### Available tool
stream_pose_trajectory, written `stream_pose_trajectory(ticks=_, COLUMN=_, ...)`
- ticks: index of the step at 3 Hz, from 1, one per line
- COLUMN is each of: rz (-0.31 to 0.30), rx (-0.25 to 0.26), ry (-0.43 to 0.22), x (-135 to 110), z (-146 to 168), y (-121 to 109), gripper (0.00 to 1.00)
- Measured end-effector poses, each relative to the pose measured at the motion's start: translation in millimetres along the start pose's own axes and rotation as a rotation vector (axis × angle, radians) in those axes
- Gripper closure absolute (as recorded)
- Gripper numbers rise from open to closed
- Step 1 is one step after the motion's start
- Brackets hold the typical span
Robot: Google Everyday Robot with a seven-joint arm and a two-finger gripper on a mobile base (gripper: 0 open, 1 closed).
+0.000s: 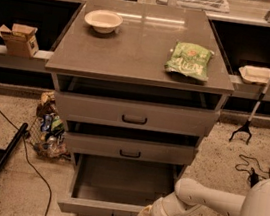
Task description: Close bottom drawer
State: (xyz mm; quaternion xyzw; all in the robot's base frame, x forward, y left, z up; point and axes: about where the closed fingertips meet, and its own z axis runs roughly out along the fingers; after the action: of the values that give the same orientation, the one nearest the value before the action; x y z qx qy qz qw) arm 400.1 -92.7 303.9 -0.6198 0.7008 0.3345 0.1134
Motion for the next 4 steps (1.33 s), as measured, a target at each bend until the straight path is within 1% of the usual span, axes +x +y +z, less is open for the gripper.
stream_pose_trajectory(ticks=1, rz=0.045, rx=-0.013, ry=-0.040, x=48, z=33, y=-6, gripper=0.72)
stream_pose_trajectory(ticks=2, rz=0.075, rx=-0.003, ry=-0.067, x=77, z=53, y=-22, gripper=0.95)
stream_pose_trajectory(ticks=3, rz=0.079, rx=0.019, ry=-0.096, x=95, z=67, y=-46, gripper=1.00)
stream_pose_trajectory(ticks=4, rz=0.063, rx=0.065, ry=-0.123, x=102, z=69, y=-71, gripper=1.00)
